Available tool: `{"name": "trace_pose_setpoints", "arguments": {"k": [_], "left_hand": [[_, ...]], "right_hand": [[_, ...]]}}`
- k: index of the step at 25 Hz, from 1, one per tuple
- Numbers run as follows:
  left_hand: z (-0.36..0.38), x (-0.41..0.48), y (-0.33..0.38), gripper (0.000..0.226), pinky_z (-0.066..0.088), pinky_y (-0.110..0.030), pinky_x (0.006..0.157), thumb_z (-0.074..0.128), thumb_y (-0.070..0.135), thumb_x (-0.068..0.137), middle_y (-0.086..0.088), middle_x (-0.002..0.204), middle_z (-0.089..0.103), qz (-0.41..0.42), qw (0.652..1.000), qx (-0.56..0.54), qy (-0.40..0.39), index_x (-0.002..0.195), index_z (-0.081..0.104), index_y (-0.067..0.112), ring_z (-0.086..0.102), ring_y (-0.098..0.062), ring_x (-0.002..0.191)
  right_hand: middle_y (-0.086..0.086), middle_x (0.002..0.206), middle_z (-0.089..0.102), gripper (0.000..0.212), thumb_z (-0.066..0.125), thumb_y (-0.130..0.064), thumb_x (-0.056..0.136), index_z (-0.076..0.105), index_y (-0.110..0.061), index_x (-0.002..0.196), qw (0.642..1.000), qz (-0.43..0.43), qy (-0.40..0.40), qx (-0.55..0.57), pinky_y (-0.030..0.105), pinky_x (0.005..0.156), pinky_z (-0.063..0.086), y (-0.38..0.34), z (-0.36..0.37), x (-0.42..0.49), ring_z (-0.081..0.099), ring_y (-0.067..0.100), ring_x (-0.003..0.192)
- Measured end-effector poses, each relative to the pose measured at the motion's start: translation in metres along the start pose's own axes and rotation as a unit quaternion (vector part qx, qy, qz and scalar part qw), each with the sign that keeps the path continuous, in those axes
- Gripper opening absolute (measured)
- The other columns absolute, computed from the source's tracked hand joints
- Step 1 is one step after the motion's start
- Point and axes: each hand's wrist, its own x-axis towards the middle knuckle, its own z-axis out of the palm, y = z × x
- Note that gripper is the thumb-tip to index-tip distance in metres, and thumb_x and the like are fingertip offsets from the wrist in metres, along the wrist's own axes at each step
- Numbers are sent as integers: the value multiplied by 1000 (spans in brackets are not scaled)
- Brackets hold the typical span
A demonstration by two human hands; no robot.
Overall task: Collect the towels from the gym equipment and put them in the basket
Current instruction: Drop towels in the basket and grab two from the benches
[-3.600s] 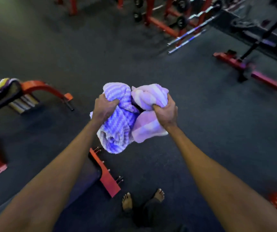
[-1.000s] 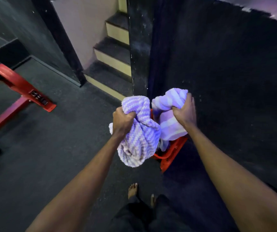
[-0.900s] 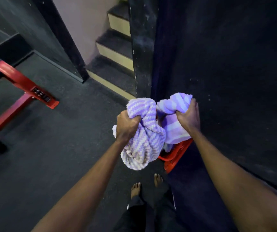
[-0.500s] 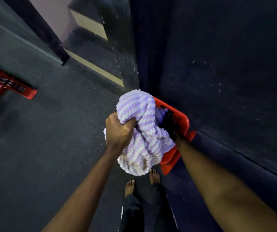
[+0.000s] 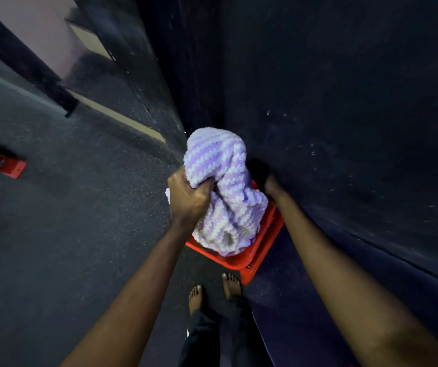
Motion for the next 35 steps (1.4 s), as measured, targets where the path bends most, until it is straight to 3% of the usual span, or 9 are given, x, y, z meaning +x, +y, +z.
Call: {"name": "trace_pose_setpoints", "arguments": {"k": [2,5,7,13,16,22,27,31,35], "left_hand": [[17,-2,-31,22,43,-17,64,59,19,71,-5,74,70,-12,999,25,-22,80,72,3,59,5,70],[61,-5,-120,40,45,-13,84,58,26,84,-4,117,72,-100,985,91,-110,124,67,24,64,-6,106],[91,-3,-183,53,45,-32,99,45,47,88,5,129,64,-156,952,201,-171,140,50,37,61,-16,120],[135,-14,-316,77,30,-59,111,49,46,69,-22,136,58,-209,880,310,-292,138,56,14,51,-43,129],[165,-18,-380,79,32,-59,109,51,52,76,-25,141,49,-169,864,354,-315,145,48,13,43,-44,134],[223,-14,-463,58,29,-48,107,59,31,92,-22,144,44,-90,838,424,-332,145,44,10,39,-42,133],[215,18,-467,73,25,-48,110,65,39,87,-26,147,42,-182,834,422,-306,143,39,0,37,-43,136],[171,37,-417,94,33,-49,115,67,55,64,-17,147,49,-305,876,253,-276,143,46,9,44,-36,137],[98,36,-347,58,53,-29,85,63,58,85,-8,112,73,-298,925,137,-194,119,65,11,69,-25,99]], "right_hand": [[18,140,59,34,42,-17,108,58,1,132,997,-52,-4,62,22,104,39,-28,-1,21,55,18,121],[13,135,61,31,44,-11,106,62,1,128,993,-116,-30,11,9,93,40,-29,-1,32,56,-1,108],[15,123,62,29,45,-3,104,60,11,125,987,-150,-46,-24,1,81,39,6,6,40,56,-21,89],[7,108,62,25,47,12,99,58,15,121,983,-159,-74,-50,5,85,42,122,62,116,58,-24,85],[18,112,63,24,49,8,97,60,14,117,984,-159,-78,-33,5,85,42,174,92,148,58,-23,85],[3,103,67,25,50,-8,89,68,-1,105,984,-170,-41,-24,8,83,45,235,124,180,61,-12,86],[2,101,68,25,49,-16,84,66,-10,101,986,-154,-45,-48,12,83,45,244,116,175,62,6,93],[7,104,67,22,52,6,92,67,-1,106,990,-132,-22,-54,12,79,44,214,107,153,62,15,94],[-6,98,68,21,51,-13,85,66,-26,94,985,-155,-33,-67,27,85,49,141,118,112,64,16,94]]}}
